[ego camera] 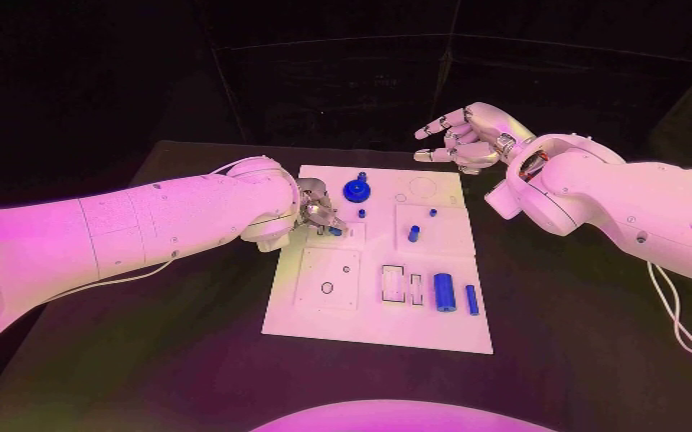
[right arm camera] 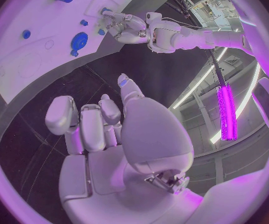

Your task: Assemble the parts on the task board

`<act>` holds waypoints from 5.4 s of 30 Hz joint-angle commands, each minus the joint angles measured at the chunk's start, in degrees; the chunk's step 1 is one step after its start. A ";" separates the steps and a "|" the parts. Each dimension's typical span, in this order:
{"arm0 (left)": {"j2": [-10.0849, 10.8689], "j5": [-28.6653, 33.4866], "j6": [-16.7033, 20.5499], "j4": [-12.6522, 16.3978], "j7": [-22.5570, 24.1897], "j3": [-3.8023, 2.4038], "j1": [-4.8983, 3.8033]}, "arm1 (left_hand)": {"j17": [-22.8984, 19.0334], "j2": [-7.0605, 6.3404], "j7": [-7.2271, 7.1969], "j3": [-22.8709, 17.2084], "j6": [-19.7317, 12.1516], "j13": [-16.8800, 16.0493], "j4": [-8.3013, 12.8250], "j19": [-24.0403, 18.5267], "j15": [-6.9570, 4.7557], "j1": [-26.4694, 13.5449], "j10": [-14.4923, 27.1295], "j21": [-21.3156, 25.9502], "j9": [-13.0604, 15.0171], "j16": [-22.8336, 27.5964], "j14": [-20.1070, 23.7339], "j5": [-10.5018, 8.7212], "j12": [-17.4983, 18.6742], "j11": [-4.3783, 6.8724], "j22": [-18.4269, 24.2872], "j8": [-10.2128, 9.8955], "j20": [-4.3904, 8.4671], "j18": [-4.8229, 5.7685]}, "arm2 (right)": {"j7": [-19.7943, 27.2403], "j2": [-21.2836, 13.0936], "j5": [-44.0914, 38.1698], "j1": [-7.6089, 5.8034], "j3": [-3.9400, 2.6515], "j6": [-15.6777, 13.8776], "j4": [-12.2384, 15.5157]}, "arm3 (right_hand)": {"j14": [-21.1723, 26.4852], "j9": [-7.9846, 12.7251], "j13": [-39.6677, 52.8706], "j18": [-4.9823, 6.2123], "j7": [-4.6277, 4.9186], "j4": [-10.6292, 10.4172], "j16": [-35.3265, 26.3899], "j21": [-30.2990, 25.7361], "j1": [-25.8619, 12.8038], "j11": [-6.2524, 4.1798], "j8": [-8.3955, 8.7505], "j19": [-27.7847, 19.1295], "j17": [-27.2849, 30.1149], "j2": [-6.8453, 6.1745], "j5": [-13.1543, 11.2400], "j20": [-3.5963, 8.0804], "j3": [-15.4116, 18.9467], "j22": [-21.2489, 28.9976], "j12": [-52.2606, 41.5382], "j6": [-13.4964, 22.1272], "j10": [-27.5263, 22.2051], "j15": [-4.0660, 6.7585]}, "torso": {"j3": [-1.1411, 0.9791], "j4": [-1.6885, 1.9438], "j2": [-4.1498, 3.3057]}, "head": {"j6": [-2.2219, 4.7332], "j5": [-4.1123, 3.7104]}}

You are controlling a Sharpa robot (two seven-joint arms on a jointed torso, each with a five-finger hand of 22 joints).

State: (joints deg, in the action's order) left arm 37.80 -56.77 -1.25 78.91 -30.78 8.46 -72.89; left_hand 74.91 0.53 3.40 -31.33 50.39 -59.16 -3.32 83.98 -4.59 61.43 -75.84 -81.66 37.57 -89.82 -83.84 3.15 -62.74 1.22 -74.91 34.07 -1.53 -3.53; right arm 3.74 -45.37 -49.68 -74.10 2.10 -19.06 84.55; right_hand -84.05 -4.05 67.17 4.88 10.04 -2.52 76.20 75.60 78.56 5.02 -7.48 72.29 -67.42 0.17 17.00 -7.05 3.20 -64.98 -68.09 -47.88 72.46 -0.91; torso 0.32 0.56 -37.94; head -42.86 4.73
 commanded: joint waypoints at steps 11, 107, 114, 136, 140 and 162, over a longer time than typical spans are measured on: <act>0.08 -0.63 -2.12 0.04 -1.42 0.13 0.12 | 15.09 0.39 -0.43 -8.34 0.20 0.16 7.81 1.12 -0.23 -0.09 -0.09 0.22 0.04 -0.18 -6.16 0.19 0.31 0.13 -0.83 0.27 0.10 0.53 | 0.39 0.17 0.14 -0.12 -0.03 0.47 -0.06 | -1.00 -0.01 -0.05 0.81 0.05 0.13 -0.19 -0.39 -0.20 -0.07 -0.21 -0.30 -0.04 0.54 0.38 0.26 0.33 0.06 0.20 -0.23 -0.15 0.45 | 0.02 0.05 -0.05 | -0.10 -0.11; -2.92 -2.16 -11.58 -13.28 0.50 -6.23 -5.56 | 15.09 -2.05 -0.17 27.66 0.78 2.62 -9.13 0.30 -0.10 -6.52 1.34 2.70 -1.44 -0.18 -6.16 -0.46 1.52 -0.21 1.13 -3.15 0.22 0.05 | 0.75 1.48 0.14 -0.08 0.00 1.26 -1.72 | -0.88 0.03 -0.44 0.95 0.07 -0.54 -0.86 -1.01 -0.90 -0.05 -0.40 -0.70 0.69 0.67 0.51 0.26 1.18 0.86 0.34 -0.04 -0.39 0.44 | 0.12 -0.14 -0.13 | 0.41 0.01; -6.03 -4.59 -12.57 -18.77 1.59 -3.43 -5.55 | 15.09 -1.61 -0.10 28.91 1.06 2.49 -9.70 0.42 0.00 -5.97 1.35 2.57 -1.91 -0.18 -6.16 -0.46 1.31 -0.28 0.86 -3.51 0.08 0.10 | 0.81 1.68 0.14 -0.07 0.00 1.40 -1.87 | -0.88 0.03 -0.44 0.95 0.07 -0.54 -0.86 -1.01 -0.90 -0.05 -0.40 -0.70 0.69 0.67 0.51 0.26 1.18 0.86 0.34 -0.04 -0.39 0.44 | 0.11 -0.12 -0.16 | 0.36 0.06; -10.89 -5.14 -14.75 -26.34 3.76 -1.25 -3.92 | 15.09 -0.71 -0.08 31.18 1.68 1.97 -10.14 0.64 0.04 -3.90 1.14 2.25 -2.79 -0.18 -6.16 -0.46 0.65 -0.30 0.27 -4.11 -0.01 0.19 | 1.05 2.46 0.14 -0.05 0.00 1.55 -2.33 | -0.89 0.04 -0.47 0.97 0.06 -0.55 -0.89 -1.08 -0.79 -0.06 -0.44 -0.73 0.67 0.81 0.62 0.27 1.18 0.93 0.33 -0.01 -0.40 0.45 | 0.08 -0.10 -0.17 | 0.10 0.09; -11.14 -5.13 -14.81 -26.61 4.08 -1.10 -3.62 | 15.09 -0.53 -0.08 31.39 1.74 2.01 -10.10 0.66 0.05 -3.56 1.17 2.22 -2.90 -0.18 -6.16 -0.46 0.66 -0.31 0.21 -4.18 -0.02 0.21 | 1.06 2.53 0.14 -0.04 0.00 1.56 -2.41 | -0.89 0.04 -0.47 0.97 0.06 -0.55 -0.89 -1.08 -0.79 -0.06 -0.44 -0.73 0.67 0.81 0.62 0.27 1.18 0.93 0.33 -0.01 -0.40 0.45 | 0.13 -0.07 -0.16 | 0.02 0.09; -11.24 -5.13 -15.58 -26.42 4.88 -0.99 -3.40 | 15.09 2.41 -0.30 31.78 2.91 1.71 -7.89 0.71 -0.07 1.67 0.92 2.21 -3.50 -0.18 -6.16 -0.43 0.16 -0.13 0.00 -4.10 0.02 0.22 | 1.02 2.73 0.14 -0.04 0.00 1.69 -2.62 | -0.90 0.04 -0.44 0.97 0.05 -0.51 -0.89 -1.12 -0.63 -0.08 -0.47 -0.71 0.62 0.94 0.68 0.27 1.17 0.95 0.26 0.01 -0.37 0.46 | 0.05 -0.04 -0.12 | -0.19 0.06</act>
State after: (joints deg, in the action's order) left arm 26.59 -61.57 -16.30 52.35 -26.96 7.48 -76.21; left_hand 74.91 2.88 3.06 0.49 52.94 -57.40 -11.46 83.98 -4.79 62.64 -74.72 -79.22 34.10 -89.82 -84.06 2.88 -62.34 1.12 -74.86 29.97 -1.13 -3.53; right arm 4.27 -42.70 -49.68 -74.04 2.13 -17.71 81.89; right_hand -84.05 -4.04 66.75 4.88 10.04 -3.03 75.54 74.74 78.02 5.02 -7.76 72.07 -66.79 0.70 17.31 -6.84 4.03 -64.06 -68.09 -47.88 72.46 -0.91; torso 0.35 0.51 -38.05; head -43.04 4.77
